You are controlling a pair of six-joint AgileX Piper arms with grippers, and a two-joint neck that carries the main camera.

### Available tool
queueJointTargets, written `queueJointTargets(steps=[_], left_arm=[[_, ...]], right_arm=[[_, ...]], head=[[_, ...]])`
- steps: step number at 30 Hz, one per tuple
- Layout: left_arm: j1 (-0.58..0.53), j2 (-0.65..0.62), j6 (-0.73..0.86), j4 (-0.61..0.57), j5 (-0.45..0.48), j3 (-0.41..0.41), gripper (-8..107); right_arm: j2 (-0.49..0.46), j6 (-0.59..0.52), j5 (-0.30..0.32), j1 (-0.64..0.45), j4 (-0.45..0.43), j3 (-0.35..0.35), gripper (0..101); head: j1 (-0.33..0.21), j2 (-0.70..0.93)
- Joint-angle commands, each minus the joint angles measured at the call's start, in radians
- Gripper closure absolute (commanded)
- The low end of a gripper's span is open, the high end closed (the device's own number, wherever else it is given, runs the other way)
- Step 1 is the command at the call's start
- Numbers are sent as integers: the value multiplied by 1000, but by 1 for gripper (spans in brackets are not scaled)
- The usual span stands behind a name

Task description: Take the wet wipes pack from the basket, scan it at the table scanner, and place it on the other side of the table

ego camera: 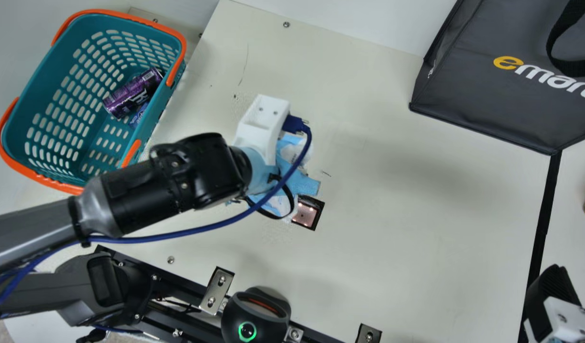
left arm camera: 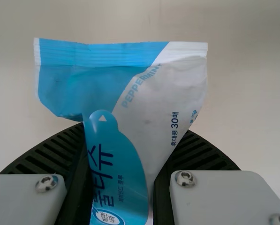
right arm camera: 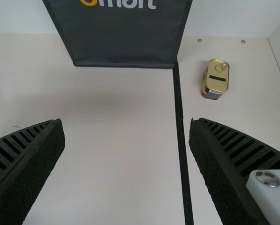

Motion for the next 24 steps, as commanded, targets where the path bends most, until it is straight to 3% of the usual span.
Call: queueJointTargets(steps=[1,21,24], left_arm=[[-21,17,-6,-2,-3,1,107],[-107,153,-6,-42,-52,17,107],[-108,163,-5,-46,-60,21,97]], right_arm=[[0,0,0,0,0,0,6],[0,0,0,0,0,0,6],[0,0,0,0,0,0,6]], head=[[-27,2],[-27,2],[-27,2]])
